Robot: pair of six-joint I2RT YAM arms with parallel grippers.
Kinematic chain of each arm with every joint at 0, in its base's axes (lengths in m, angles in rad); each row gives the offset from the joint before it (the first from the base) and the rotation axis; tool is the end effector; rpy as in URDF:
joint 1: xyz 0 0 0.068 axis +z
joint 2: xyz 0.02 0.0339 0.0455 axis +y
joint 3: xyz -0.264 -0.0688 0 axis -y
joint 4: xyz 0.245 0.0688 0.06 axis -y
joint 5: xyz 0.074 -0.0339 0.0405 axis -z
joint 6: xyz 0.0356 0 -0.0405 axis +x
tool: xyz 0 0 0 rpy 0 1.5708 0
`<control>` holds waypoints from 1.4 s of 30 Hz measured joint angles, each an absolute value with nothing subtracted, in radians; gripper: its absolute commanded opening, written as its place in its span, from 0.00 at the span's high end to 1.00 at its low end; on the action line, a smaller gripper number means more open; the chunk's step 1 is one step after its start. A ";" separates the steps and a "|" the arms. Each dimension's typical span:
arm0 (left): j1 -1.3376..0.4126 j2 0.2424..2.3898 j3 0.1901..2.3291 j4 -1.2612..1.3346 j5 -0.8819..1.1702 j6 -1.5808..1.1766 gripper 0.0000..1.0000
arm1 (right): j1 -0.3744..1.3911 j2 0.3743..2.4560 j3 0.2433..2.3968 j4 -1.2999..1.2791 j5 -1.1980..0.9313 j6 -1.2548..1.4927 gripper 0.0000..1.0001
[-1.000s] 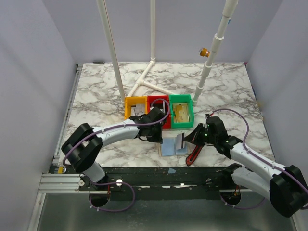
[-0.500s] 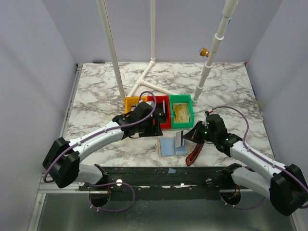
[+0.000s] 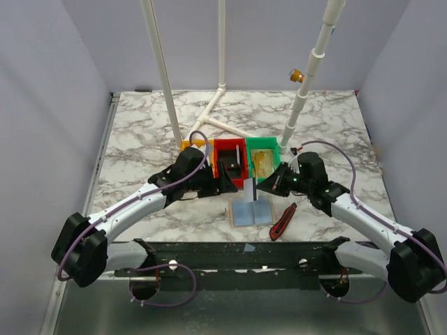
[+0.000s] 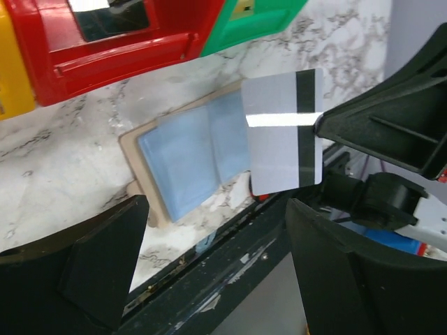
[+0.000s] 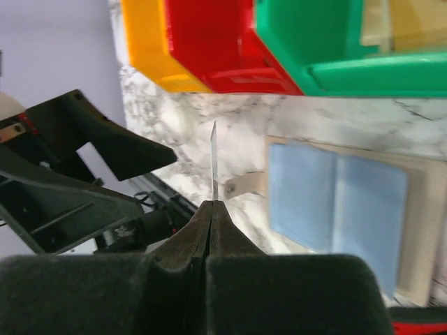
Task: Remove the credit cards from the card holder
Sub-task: Place the credit card in the storage box.
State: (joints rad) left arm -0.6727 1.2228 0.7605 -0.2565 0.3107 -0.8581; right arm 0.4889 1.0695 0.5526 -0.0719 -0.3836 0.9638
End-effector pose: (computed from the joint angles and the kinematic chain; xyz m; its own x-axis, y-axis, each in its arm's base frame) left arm 0.1944 -0.1688 0.2351 -0.9218 -0.1867 -0.3398 0.1159 0.7036 -0.7011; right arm 0.1922 0.1173 0.2167 -0.8631 0.4036 -0.3036 -0.0024 0.5978 0.8016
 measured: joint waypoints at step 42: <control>-0.575 1.213 0.658 0.212 0.654 -1.153 1.00 | 0.489 1.188 0.653 0.149 -0.608 1.120 0.00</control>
